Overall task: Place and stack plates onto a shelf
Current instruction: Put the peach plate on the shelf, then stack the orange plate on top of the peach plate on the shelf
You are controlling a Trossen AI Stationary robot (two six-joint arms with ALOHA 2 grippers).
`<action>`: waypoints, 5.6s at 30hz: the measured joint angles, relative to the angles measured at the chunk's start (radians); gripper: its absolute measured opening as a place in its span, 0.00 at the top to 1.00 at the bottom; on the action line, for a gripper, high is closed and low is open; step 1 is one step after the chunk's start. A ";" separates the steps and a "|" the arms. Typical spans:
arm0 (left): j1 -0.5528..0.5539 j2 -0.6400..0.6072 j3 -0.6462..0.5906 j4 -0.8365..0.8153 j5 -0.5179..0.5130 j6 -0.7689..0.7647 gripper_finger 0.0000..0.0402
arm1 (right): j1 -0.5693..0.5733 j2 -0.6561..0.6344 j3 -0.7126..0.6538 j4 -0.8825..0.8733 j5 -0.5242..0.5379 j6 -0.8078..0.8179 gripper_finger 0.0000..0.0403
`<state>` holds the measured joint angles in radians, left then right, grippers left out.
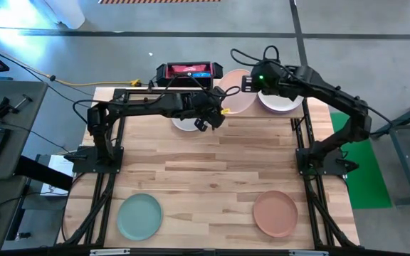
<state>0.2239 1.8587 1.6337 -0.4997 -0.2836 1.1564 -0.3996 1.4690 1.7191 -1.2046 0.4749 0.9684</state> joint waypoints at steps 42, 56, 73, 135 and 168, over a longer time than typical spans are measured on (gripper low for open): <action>-0.002 -0.001 0.000 -0.003 -0.049 -0.260 0.77 | -0.026 0.050 0.000 -0.124 0.004 0.089 1.00; 0.005 -0.123 0.002 -0.028 -0.119 -0.435 0.72 | -0.157 0.049 0.000 -0.082 -0.076 -0.112 1.00; 0.014 -0.340 0.003 -0.118 -0.211 -0.809 0.72 | -0.347 0.049 0.000 0.008 -0.357 -0.540 1.00; 0.078 -0.384 0.002 -0.199 -0.270 -1.033 0.72 | -0.418 0.307 0.000 0.107 -0.497 -0.813 0.83; 0.196 -0.372 -0.351 -0.395 0.021 -0.980 0.72 | -0.058 0.053 0.001 0.009 -0.655 -0.663 0.82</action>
<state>0.4198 1.4864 1.2828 -0.8947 -0.2621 0.1759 -0.4571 1.5219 1.7199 -1.1952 -0.1799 0.3050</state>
